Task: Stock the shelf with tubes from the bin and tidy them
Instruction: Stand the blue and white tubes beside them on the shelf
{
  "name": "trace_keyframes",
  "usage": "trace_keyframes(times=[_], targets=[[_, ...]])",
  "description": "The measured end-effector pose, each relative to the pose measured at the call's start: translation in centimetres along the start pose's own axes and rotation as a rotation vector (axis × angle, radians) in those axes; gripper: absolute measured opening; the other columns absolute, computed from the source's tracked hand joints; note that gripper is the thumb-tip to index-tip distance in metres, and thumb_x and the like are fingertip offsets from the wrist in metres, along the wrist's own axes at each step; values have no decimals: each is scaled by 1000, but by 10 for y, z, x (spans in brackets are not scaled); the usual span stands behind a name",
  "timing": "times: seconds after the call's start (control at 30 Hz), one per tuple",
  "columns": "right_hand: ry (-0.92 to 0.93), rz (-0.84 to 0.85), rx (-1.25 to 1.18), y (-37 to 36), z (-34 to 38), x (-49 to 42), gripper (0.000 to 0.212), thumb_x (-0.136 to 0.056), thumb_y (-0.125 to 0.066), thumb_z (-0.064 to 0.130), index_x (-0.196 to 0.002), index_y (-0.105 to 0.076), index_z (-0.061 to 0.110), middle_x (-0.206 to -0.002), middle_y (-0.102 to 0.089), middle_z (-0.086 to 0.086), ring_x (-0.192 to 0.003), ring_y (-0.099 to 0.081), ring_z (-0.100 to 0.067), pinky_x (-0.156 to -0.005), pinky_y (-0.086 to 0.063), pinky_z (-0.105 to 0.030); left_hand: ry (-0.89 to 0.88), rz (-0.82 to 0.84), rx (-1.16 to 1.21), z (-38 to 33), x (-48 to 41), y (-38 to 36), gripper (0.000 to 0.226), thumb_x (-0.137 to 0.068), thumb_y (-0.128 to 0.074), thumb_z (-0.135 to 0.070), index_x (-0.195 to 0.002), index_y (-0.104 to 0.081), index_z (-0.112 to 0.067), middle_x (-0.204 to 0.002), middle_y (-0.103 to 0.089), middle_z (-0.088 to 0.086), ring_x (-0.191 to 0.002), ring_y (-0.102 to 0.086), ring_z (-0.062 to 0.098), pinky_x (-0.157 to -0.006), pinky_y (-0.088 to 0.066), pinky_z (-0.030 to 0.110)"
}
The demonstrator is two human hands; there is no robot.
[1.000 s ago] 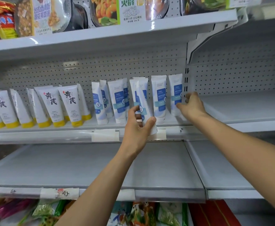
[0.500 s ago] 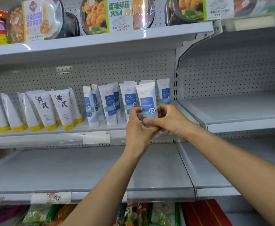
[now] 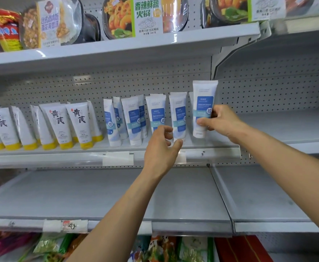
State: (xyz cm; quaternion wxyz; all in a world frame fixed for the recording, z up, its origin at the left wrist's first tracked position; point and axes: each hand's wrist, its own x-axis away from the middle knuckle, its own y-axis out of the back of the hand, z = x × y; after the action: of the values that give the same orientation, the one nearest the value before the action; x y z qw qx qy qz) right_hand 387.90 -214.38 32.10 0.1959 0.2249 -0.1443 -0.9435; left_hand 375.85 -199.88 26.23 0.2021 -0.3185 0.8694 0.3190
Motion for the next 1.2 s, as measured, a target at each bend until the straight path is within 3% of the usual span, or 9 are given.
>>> trace_keyframes(times=[0.2,0.37,0.63,0.83,1.0,1.2], targets=[[-55,41,70,2,-18,-14,29,-84,-71,6,-111,-63,12,-101,-69,-4,-81,-63,-12,-65,-47,-23,-36,33,-142,1,-3,0,31,-90,-63,-36,-117,-53,-26,-106,-55,-11,-92,-58,8,-86,-55,38],[-74,85,138,5,-30,-19,29,-82,-73,7,-109,-64,12,-106,-71,-8,-91,-66,-21,-80,-53,-36,-25,40,-148,2,-5,-2,29,-90,-63,-35,-116,-54,-26,-107,-55,-10,-93,-58,9,-86,-54,38],[-85,87,101,5,-31,-15,37,-83,-71,6,-117,-59,14,-113,-68,-8,-102,-65,-22,-94,-52,-42,-21,43,-144,-1,-3,-7,28,-89,-63,-34,-115,-55,-26,-106,-57,-9,-93,-59,10,-86,-54,38],[-68,-48,227,5,-31,5,44,-88,-66,14,-129,-51,13,-119,-62,-7,-104,-60,-21,-90,-48,-34,-18,44,-203,-1,7,-5,27,-90,-62,-35,-115,-55,-27,-101,-60,-12,-90,-61,9,-81,-55,35],[135,-131,625,1,-28,53,39,-90,-59,25,-128,-48,23,-124,-55,2,-110,-55,-19,-88,-47,-36,-43,18,-366,5,29,7,26,-91,-58,-36,-115,-54,-30,-102,-60,-16,-87,-58,5,-70,-45,26],[343,48,784,-52,-24,103,33,-91,-57,26,-123,-51,24,-122,-56,2,-112,-53,-19,-89,-47,-40,-26,52,-505,33,66,42,32,-91,-57,-39,-121,-54,-30,-109,-60,-15,-94,-59,7,-74,-49,29]])
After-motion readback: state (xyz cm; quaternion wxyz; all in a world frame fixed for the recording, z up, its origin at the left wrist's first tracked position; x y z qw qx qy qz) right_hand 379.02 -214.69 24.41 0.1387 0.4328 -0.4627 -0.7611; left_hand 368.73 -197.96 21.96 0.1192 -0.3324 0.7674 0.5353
